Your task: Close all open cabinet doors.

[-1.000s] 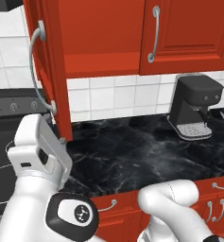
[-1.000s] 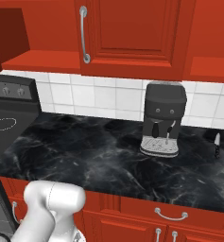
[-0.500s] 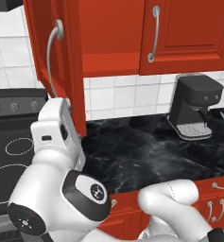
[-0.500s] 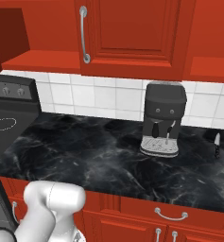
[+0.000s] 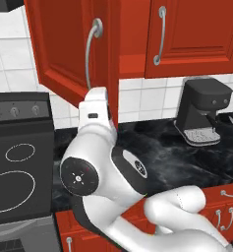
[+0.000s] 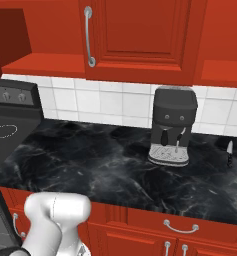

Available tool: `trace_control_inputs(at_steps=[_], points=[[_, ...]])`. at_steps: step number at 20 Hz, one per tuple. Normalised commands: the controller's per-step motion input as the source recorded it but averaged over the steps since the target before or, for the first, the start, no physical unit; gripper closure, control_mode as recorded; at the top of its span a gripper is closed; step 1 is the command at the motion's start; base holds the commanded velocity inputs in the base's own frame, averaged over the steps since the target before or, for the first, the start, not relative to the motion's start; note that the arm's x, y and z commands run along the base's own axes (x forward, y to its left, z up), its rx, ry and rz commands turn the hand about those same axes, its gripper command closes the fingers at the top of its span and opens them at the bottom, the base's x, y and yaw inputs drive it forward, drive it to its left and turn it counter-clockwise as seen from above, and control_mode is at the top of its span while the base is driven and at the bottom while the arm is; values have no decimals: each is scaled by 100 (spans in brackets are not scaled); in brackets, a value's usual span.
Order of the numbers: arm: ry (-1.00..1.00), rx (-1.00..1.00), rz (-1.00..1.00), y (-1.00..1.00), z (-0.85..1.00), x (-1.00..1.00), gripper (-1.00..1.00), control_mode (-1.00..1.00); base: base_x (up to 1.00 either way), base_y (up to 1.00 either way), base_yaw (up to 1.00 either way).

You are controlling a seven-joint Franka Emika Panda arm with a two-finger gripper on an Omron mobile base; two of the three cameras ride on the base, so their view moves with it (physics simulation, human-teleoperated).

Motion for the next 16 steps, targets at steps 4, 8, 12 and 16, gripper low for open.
trace_control_inputs(at_steps=[4, 8, 12, 16], points=[[12, 9, 0, -72, 0, 49, -100, -100, 0, 0, 0], [12, 8, 0, -71, 0, 59, -100, -100, 0, 0, 0], [12, 8, 0, -67, 0, 55, -100, -100, 0, 0, 0], [10, 8, 0, -63, 0, 52, -100, -100, 0, 0, 0]])
